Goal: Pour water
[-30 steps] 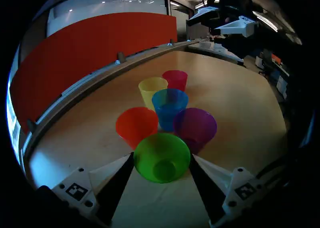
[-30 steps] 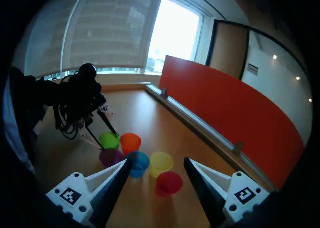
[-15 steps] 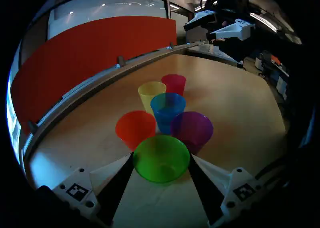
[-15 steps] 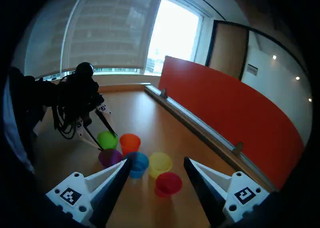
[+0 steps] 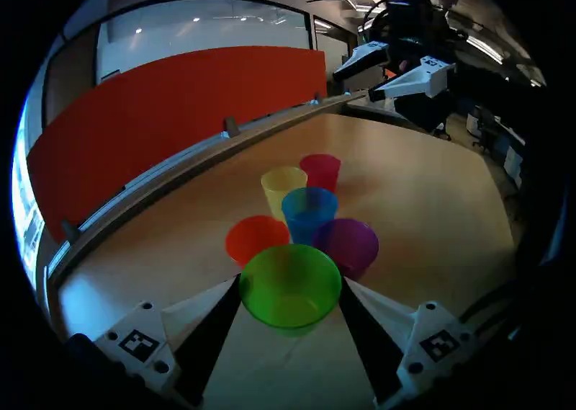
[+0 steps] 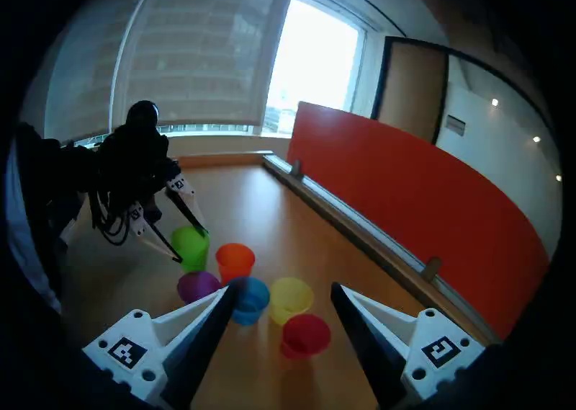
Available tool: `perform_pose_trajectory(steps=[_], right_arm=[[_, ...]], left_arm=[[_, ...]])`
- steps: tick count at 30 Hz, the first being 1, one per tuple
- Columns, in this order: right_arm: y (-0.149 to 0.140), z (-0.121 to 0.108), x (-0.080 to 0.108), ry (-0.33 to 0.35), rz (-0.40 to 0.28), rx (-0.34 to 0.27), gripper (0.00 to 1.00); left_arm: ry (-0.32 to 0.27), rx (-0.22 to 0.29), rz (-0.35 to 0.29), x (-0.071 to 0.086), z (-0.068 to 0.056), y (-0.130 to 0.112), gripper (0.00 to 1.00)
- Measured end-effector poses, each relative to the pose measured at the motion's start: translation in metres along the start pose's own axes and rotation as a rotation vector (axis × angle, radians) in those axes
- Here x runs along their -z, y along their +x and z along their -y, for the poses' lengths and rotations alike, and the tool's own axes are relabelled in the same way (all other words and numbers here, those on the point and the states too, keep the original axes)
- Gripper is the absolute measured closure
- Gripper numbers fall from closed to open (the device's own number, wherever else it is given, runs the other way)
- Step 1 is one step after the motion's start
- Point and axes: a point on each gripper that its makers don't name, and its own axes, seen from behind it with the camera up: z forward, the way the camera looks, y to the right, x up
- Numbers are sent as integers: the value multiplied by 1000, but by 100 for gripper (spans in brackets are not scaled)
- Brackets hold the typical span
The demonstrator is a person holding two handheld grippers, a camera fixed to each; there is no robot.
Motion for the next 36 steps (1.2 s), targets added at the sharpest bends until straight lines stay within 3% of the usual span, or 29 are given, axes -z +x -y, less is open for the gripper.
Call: perform_pose_trajectory(steps=[21,36], right_arm=[[-11,9,-24,35,31,10,0],[-34,21,-41,76,79,3,0]], left_arm=[[73,9,-121,45,-1,39,9],[130,47,-202,77,9,63,10]])
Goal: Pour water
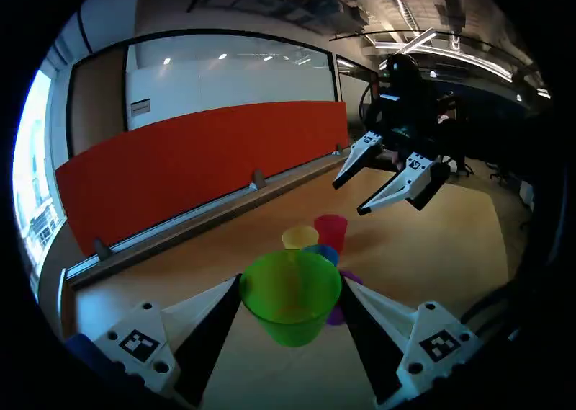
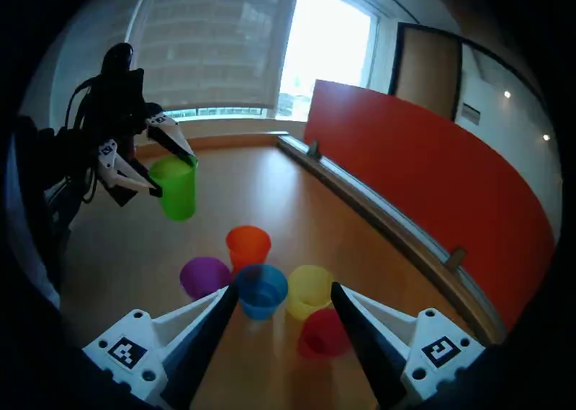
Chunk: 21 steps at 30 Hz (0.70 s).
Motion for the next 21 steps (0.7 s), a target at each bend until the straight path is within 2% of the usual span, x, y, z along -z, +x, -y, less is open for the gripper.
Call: perform_pose_trajectory(steps=[9,21], right_arm=[[-13,4,-9,22,32,4,0],[-27,11,-24,64,83,13,0]], left_arm=[[19,32,-46,12,5,16,9],[36,46,-56,22,10,21,10]])
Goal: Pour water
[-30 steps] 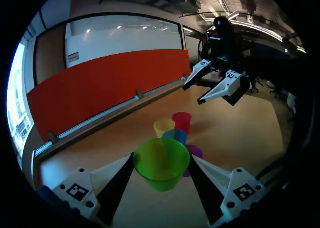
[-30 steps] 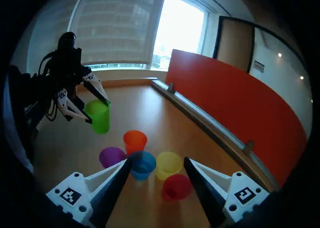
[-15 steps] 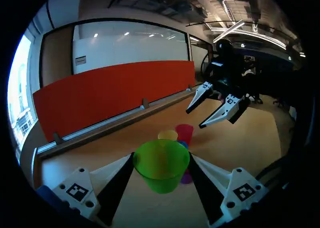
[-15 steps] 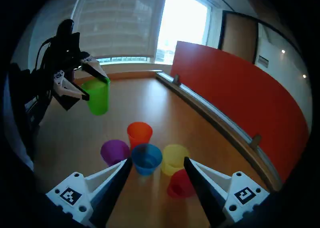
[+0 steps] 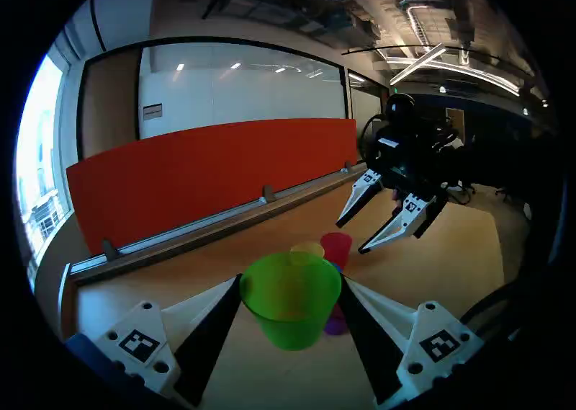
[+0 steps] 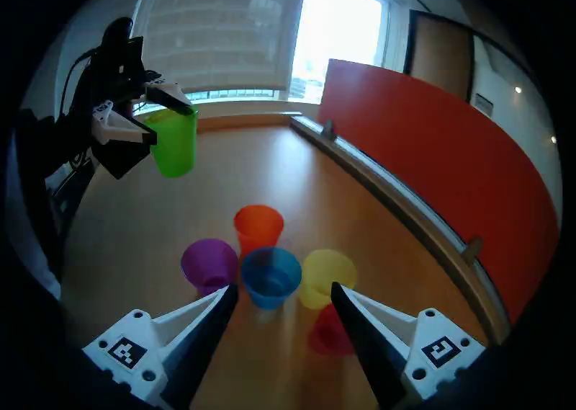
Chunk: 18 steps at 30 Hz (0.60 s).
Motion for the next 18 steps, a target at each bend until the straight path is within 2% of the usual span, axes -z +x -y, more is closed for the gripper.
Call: perform_pose_trajectory(steps=[18], right_arm=[[-23,13,-32,52,56,-9,0]], left_arm=[[0,0,1,4,0,-1,9]])
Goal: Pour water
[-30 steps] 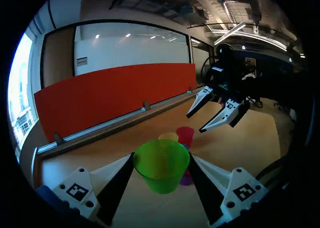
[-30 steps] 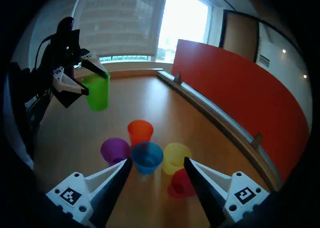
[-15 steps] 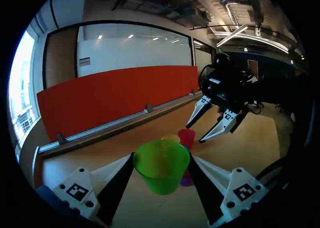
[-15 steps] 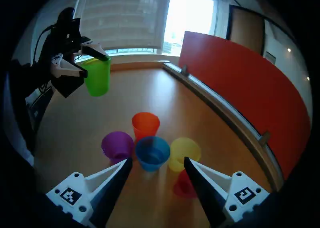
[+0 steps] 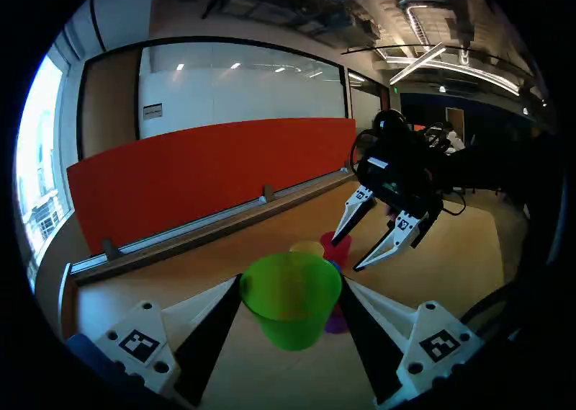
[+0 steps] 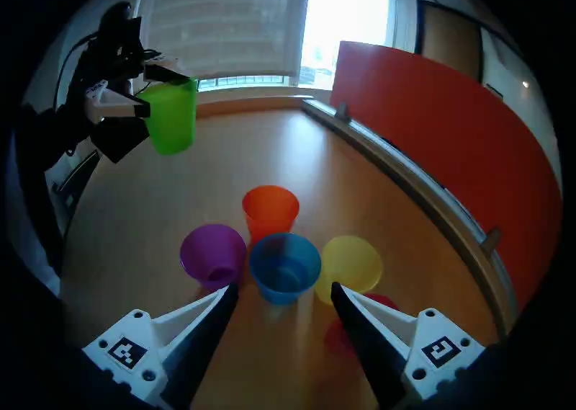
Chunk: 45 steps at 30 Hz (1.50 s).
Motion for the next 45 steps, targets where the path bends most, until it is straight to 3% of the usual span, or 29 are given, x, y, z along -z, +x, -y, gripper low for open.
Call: perform_pose_trajectory(steps=[24,45], right_arm=[[-12,1,-36,19,35,-15,0],[-1,1,-57,25,27,-23,0]], left_arm=[[7,9,3,3,4,-5,10],[9,14,7,3,7,-11,10]])
